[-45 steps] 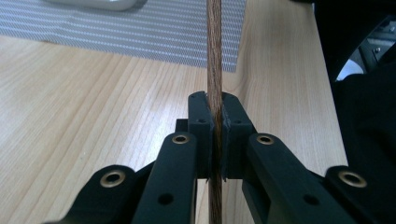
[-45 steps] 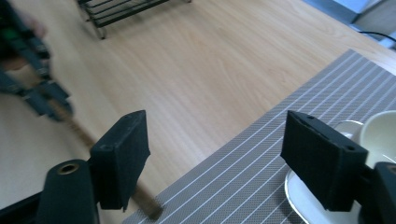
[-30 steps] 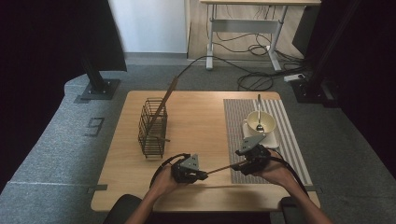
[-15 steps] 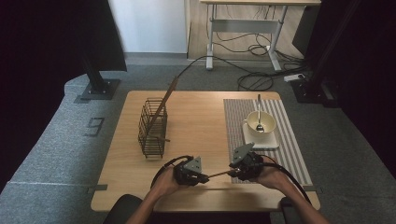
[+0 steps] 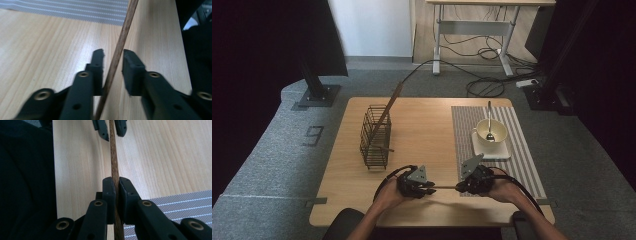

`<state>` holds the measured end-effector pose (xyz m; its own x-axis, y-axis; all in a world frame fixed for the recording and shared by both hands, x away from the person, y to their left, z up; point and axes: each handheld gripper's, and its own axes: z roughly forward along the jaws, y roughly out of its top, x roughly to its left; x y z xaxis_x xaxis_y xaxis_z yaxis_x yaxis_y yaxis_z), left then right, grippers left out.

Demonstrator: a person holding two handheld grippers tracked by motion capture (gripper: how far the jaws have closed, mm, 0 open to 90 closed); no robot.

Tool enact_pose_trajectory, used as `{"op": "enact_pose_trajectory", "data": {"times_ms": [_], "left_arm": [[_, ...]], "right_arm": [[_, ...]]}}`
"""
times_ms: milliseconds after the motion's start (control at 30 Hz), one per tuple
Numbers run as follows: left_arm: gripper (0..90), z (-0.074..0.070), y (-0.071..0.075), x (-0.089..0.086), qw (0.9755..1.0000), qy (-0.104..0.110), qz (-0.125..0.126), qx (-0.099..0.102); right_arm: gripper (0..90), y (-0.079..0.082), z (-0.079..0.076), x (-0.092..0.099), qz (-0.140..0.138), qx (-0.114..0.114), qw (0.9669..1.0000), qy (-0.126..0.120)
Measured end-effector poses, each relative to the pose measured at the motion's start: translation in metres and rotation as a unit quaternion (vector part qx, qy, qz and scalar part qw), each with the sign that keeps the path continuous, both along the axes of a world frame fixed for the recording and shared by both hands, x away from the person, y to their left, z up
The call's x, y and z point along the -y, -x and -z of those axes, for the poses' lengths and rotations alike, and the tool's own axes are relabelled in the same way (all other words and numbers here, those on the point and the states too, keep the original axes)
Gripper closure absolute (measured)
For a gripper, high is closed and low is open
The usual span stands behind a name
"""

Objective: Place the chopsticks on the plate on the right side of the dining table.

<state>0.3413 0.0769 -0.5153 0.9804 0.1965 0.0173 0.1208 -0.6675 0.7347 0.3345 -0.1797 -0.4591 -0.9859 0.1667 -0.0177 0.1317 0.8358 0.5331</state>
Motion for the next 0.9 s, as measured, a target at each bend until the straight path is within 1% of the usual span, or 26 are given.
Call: {"op": "enact_pose_trajectory", "data": {"times_ms": [100,267,367,433,467,533,567,667,767,900], "left_arm": [[53.2,-0.001,-0.002,-0.002,0.9997,0.011,-0.022,0.001],[34.9,0.0,-0.007,-0.006,0.9978,0.029,-0.059,-0.01],[19.9,0.001,-0.009,-0.007,0.9952,0.043,-0.086,-0.017],[11.5,0.002,-0.01,-0.007,0.9935,0.042,-0.105,-0.013],[9.6,0.003,-0.011,-0.008,0.9932,0.039,-0.109,-0.009],[0.0,0.004,-0.012,-0.009,0.9914,0.042,-0.123,-0.011],[0.0,0.005,-0.013,-0.01,0.9898,0.048,-0.134,-0.01],[0.0,0.005,-0.015,-0.013,0.9862,0.058,-0.155,-0.009],[0.0,0.006,-0.016,-0.017,0.9831,0.064,-0.171,-0.006],[0.0,0.008,-0.018,-0.022,0.9798,0.07,-0.187,-0.012]], "right_arm": [[82.9,-0.001,-0.002,0.003,0.007,0.0,1.0,-0.004],[82.8,-0.002,-0.006,0.01,0.021,0.004,0.9997,-0.013],[82.9,-0.003,-0.008,0.015,0.029,0.006,0.9994,-0.018],[82.8,-0.003,-0.011,0.019,0.035,0.009,0.9991,-0.021],[82.8,-0.003,-0.011,0.02,0.037,0.009,0.999,-0.022],[82.8,-0.004,-0.013,0.023,0.042,0.009,0.9987,-0.026],[82.8,-0.004,-0.014,0.025,0.045,0.01,0.9986,-0.027],[82.8,-0.005,-0.015,0.029,0.053,0.011,0.998,-0.032],[82.7,-0.005,-0.016,0.034,0.058,0.012,0.9978,-0.031],[82.7,-0.007,-0.018,0.041,0.071,0.013,0.9967,-0.035]]}}
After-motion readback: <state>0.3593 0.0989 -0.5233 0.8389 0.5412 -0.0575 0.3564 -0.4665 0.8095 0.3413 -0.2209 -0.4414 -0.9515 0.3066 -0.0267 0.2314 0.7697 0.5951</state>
